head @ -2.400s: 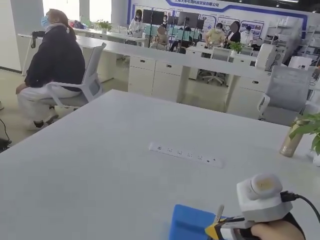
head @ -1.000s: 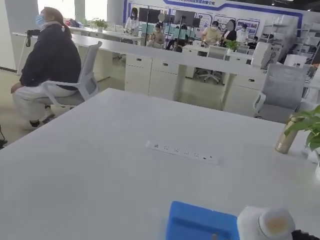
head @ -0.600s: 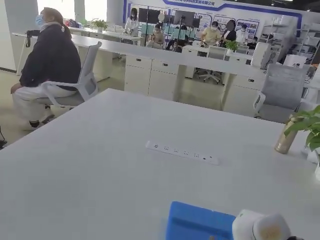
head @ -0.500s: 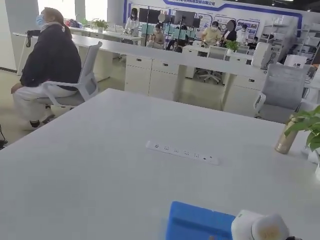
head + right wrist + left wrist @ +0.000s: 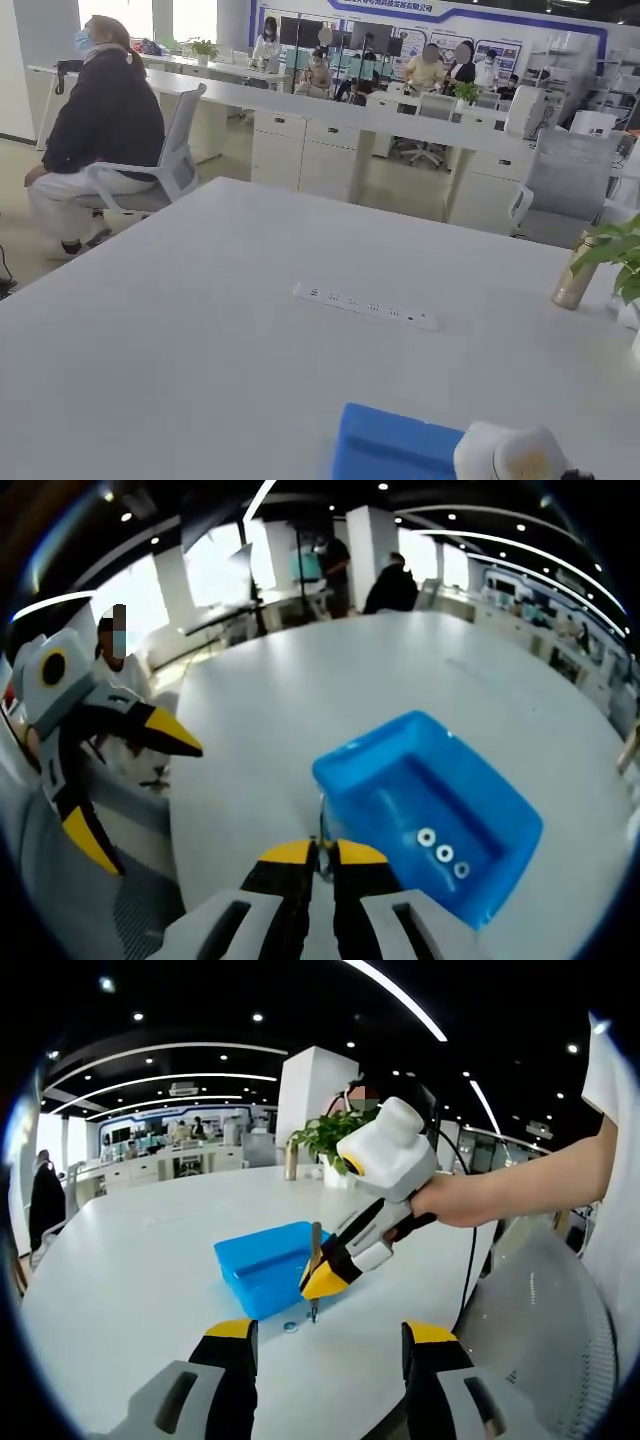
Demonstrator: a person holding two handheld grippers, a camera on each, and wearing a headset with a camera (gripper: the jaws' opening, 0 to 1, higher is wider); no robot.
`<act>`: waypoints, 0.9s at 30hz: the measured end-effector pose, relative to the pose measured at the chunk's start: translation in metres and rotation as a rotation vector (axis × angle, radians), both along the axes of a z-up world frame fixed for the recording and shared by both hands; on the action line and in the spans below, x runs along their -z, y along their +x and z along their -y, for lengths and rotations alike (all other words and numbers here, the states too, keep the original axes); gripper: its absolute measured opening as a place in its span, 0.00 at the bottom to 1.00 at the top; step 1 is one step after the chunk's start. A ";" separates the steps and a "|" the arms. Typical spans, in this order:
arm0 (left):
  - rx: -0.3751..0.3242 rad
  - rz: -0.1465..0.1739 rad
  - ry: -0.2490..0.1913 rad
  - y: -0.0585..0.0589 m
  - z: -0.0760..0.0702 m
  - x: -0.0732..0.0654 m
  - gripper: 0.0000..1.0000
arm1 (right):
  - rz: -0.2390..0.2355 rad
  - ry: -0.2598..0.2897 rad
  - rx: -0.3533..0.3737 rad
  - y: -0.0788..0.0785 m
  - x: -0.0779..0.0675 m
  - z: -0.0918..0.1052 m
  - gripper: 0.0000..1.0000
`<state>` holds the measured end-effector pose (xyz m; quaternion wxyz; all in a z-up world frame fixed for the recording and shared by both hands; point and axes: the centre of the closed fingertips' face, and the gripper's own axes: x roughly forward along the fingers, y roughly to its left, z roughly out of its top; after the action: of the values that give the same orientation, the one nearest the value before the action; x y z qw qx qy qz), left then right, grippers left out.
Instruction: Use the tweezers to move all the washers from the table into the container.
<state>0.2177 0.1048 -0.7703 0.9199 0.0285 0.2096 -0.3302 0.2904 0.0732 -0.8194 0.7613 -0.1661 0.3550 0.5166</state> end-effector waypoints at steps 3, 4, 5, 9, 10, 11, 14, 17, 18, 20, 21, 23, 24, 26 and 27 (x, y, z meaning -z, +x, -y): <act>-0.009 0.021 0.007 0.002 -0.002 -0.002 0.59 | -0.022 0.007 -0.011 -0.006 0.001 0.000 0.03; -0.009 0.020 0.000 0.002 -0.001 -0.003 0.59 | -0.019 0.009 -0.012 -0.008 0.000 0.000 0.03; -0.007 0.009 -0.010 0.001 -0.001 -0.002 0.59 | -0.013 0.008 -0.013 -0.008 0.000 0.000 0.03; -0.010 0.014 -0.010 0.001 -0.001 -0.003 0.59 | -0.021 0.018 -0.002 -0.009 -0.002 -0.001 0.03; -0.010 0.014 -0.012 0.001 -0.001 -0.004 0.59 | -0.019 0.017 -0.002 -0.009 -0.002 -0.001 0.03; -0.010 0.015 -0.014 0.001 -0.001 -0.004 0.60 | -0.017 0.016 -0.003 -0.008 -0.002 -0.001 0.03; -0.013 0.020 -0.019 0.002 -0.001 -0.005 0.60 | -0.021 0.016 -0.005 -0.009 -0.002 -0.002 0.03; -0.016 0.023 -0.022 0.002 -0.001 -0.006 0.61 | -0.020 0.009 -0.010 -0.013 -0.002 -0.003 0.03; -0.019 0.030 -0.026 0.002 -0.001 -0.008 0.62 | -0.017 0.012 -0.011 -0.013 -0.002 -0.003 0.03; -0.023 0.031 -0.030 0.003 -0.002 -0.008 0.63 | -0.017 0.010 -0.009 -0.013 -0.002 -0.003 0.03; -0.024 0.029 -0.031 0.003 -0.002 -0.008 0.63 | -0.016 0.008 -0.009 -0.013 -0.002 -0.002 0.03; -0.025 0.032 -0.034 0.003 -0.002 -0.009 0.65 | -0.013 0.007 -0.009 -0.013 -0.002 -0.002 0.03; -0.026 0.034 -0.037 0.003 -0.001 -0.009 0.66 | -0.013 0.009 -0.008 -0.014 -0.003 -0.003 0.03; -0.034 0.043 -0.048 0.005 -0.002 -0.012 0.69 | -0.004 0.008 -0.007 -0.015 -0.005 -0.003 0.03; -0.036 0.045 -0.064 0.005 -0.001 -0.014 0.71 | -0.002 0.009 -0.005 -0.015 -0.006 -0.003 0.03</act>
<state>0.2228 0.1058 -0.7568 0.9306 0.0024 0.1788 -0.3193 0.2752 0.0766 -0.8133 0.7604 -0.1629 0.3530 0.5202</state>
